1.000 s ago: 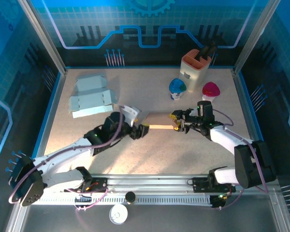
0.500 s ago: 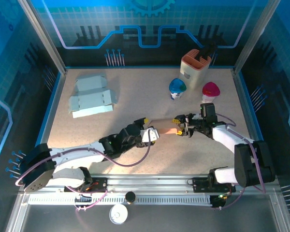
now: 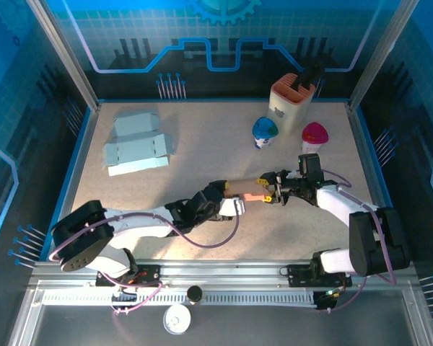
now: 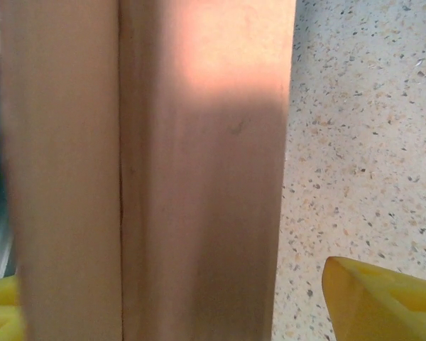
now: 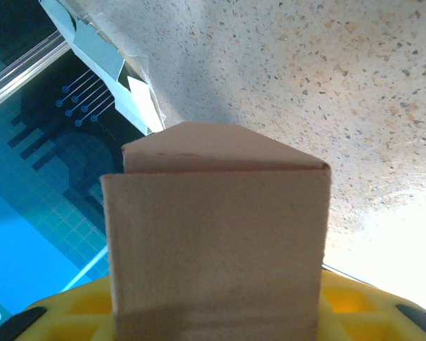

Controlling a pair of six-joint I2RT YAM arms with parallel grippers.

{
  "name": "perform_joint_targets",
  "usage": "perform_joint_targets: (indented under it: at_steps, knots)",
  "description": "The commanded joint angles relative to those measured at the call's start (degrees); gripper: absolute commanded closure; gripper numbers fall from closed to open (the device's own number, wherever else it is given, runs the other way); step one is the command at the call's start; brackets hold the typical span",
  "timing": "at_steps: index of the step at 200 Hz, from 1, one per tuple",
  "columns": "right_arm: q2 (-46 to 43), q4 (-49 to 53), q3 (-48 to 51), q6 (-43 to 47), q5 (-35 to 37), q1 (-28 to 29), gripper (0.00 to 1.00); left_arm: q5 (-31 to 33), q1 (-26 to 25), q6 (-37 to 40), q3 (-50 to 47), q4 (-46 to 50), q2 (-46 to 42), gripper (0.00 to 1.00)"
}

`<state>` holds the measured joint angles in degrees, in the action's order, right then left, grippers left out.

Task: Fold the paper box

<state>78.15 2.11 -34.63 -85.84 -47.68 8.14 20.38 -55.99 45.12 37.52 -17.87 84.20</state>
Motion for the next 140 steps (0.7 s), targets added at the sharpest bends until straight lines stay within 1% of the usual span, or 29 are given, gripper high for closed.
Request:
perform_joint_targets:
  at_steps: [1,46,72,89,109,140]
  knots:
    - [0.33,1.06,-0.96,0.94,-2.10,-0.49,0.68,1.21,0.04,1.10,2.08,-4.49,1.63,0.24]
    - [1.78,-0.69,-0.61,0.41,-2.28,-0.49,0.67,-1.04,0.00,0.02,2.63,-3.32,1.69,0.38]
    - [2.18,-1.86,-0.61,-0.26,-2.07,-0.43,0.65,-2.33,0.09,-0.52,2.64,-0.92,0.90,0.51]
    - [2.37,-2.49,-0.42,-0.73,-1.97,-0.43,0.64,-2.87,0.04,-0.83,2.28,-0.22,0.86,0.53]
    - [2.52,-2.75,-0.26,-0.86,-1.98,-0.32,0.64,-2.95,0.07,-1.33,1.90,-0.07,0.62,0.53]
    - [1.94,-3.19,-0.23,-1.13,-1.84,-0.28,0.59,-3.80,0.09,-2.18,2.67,2.64,0.00,0.56]
